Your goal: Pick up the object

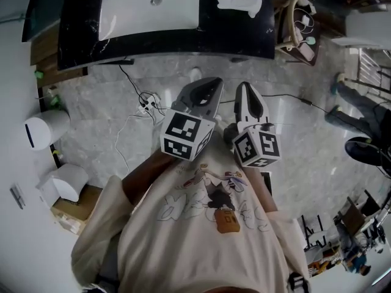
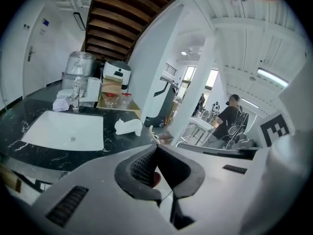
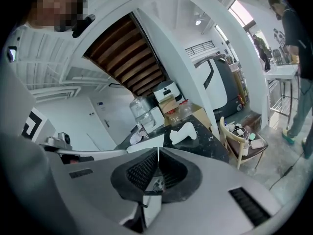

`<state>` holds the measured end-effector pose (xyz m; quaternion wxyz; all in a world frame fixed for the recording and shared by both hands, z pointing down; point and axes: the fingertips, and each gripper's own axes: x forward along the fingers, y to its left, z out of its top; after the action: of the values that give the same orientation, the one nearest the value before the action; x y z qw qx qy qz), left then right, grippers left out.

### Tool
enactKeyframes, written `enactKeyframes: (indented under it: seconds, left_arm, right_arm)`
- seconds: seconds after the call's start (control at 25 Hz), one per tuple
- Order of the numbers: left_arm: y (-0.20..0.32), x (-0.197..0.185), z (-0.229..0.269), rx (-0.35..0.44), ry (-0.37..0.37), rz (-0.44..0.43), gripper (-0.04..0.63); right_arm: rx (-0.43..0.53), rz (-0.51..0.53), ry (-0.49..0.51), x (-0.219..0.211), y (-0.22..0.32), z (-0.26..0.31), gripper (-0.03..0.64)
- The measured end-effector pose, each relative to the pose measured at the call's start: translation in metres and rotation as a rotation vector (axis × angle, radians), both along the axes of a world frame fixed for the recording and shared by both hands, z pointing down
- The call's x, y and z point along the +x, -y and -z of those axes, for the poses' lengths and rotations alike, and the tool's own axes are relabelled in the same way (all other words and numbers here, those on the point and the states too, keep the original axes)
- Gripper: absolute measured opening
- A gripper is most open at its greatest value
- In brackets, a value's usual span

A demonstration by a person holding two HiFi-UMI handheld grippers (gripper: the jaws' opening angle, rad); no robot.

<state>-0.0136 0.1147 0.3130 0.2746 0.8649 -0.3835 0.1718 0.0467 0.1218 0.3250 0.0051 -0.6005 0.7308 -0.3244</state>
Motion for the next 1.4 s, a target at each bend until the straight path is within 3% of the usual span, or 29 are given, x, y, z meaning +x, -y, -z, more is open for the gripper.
enactKeyframes:
  seconds: [0.6, 1.12, 1.4]
  left_arm:
    - [0.109, -0.038, 0.003, -0.01, -0.065, -0.113, 0.003]
    - [0.124, -0.048, 0.002, 0.005, -0.08, -0.132, 0.003]
    - [0.133, -0.046, -0.001, 0.018, -0.053, -0.135, 0.003]
  right_arm:
    - [0.013, -0.142, -0.003, -0.034, 0.1, 0.006, 0.021]
    - [0.016, -0.198, 0.101, -0.045, 0.113, -0.001, 0.021]
    - [0.024, -0.212, 0.162, -0.041, 0.121, -0.007, 0.021]
